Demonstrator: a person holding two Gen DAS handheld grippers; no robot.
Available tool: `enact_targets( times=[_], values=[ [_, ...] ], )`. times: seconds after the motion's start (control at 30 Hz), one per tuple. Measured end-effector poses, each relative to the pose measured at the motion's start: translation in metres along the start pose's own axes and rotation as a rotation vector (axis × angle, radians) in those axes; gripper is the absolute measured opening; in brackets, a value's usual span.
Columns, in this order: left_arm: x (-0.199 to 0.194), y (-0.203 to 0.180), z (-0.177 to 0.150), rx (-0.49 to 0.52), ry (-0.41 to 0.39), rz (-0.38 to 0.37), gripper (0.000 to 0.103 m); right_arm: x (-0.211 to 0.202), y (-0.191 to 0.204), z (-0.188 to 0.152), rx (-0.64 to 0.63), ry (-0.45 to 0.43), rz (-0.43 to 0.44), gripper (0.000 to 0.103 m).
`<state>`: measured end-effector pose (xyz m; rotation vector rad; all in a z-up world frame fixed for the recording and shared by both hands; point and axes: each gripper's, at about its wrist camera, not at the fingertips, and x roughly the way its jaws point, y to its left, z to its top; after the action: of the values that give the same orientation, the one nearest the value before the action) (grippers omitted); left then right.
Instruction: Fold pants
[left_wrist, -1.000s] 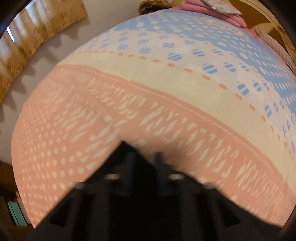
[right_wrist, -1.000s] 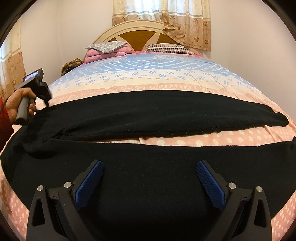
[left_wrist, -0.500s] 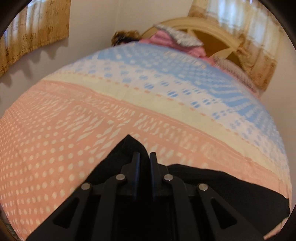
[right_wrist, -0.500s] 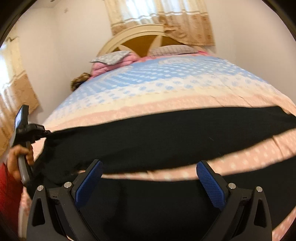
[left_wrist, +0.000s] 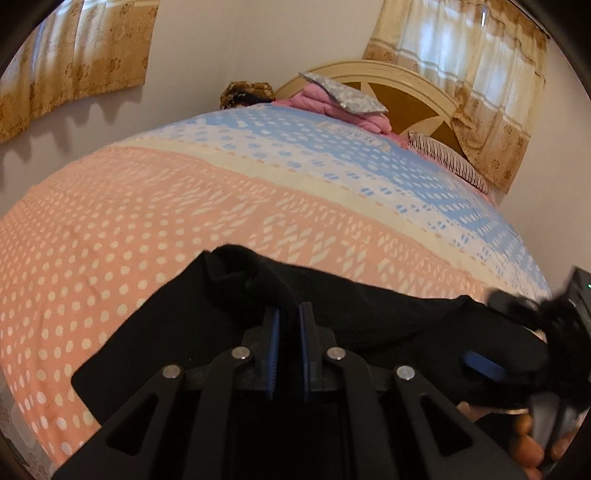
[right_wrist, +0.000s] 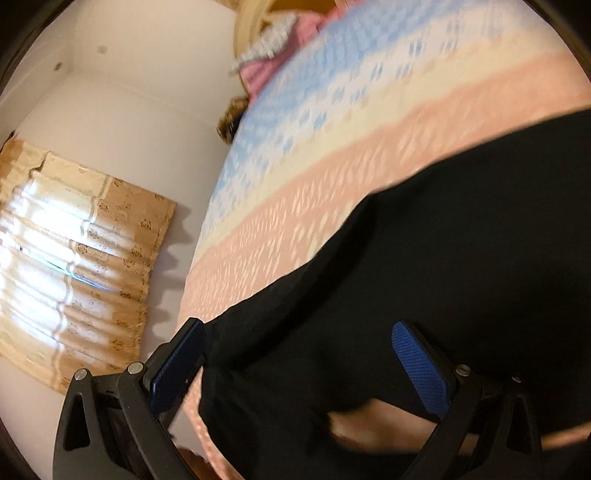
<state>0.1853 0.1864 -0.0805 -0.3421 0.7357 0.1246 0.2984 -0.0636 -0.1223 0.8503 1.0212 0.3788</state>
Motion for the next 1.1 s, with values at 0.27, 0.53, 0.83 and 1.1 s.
enact_targets(
  times=[0.27,0.53,0.83,1.1],
  values=[
    [0.000,0.009,0.005,0.003,-0.008,-0.026,0.011,0.075,0.018,0.003,-0.026,0.088,-0.008,0.016],
    [-0.002,0.025,0.008,-0.004,0.022,-0.021,0.011,0.067,0.039,-0.022,-0.159,0.069,0.002,0.005],
    [-0.036,0.047,-0.002,-0.020,0.028,-0.041,0.011,0.029,0.078,-0.086,-0.283,0.018,-0.011,0.005],
    [-0.059,0.072,-0.026,-0.011,0.075,0.036,0.061,0.031,0.052,-0.109,-0.244,0.050,-0.047,0.005]
  ],
)
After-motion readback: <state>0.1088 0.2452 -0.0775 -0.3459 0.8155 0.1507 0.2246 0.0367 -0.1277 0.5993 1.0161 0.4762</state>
